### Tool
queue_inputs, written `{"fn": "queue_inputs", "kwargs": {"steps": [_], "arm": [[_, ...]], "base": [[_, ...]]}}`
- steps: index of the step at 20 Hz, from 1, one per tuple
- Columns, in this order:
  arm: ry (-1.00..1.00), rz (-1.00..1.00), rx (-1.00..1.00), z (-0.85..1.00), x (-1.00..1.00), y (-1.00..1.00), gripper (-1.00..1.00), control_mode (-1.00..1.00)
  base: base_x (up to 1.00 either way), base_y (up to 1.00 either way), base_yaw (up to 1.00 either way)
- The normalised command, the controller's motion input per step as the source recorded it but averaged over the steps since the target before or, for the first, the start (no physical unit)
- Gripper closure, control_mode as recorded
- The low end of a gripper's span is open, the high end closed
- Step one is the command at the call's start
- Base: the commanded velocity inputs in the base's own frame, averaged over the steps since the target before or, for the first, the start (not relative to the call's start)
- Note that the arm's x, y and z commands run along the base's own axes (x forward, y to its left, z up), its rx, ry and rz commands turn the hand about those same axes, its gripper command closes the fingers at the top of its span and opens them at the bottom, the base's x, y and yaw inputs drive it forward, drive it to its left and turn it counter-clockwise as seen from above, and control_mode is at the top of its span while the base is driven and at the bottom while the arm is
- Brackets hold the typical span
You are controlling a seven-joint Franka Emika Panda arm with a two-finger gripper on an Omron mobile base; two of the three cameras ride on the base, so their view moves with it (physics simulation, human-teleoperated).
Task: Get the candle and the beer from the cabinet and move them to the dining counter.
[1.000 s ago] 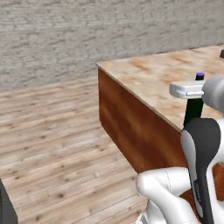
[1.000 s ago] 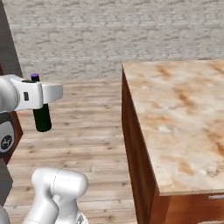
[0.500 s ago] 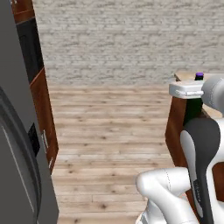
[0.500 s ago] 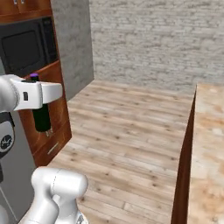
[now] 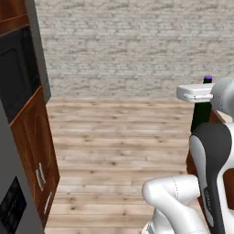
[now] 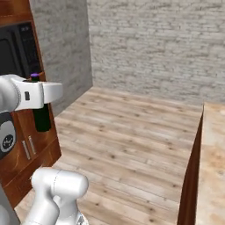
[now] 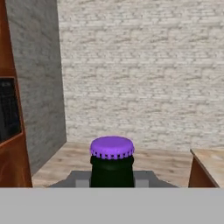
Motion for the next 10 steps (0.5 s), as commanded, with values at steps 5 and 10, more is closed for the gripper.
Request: {"fn": "queue_inputs", "kwargs": {"steps": [5,10], "arm": [[0.00,0.00,0.00,0.00,0.00,0.00,1.00,1.00],[0.00,0.00,0.00,0.00,0.00,0.00,1.00,1.00]], "base": [[1.00,0.00,-0.02],[1.00,0.00,-0.09]]}}
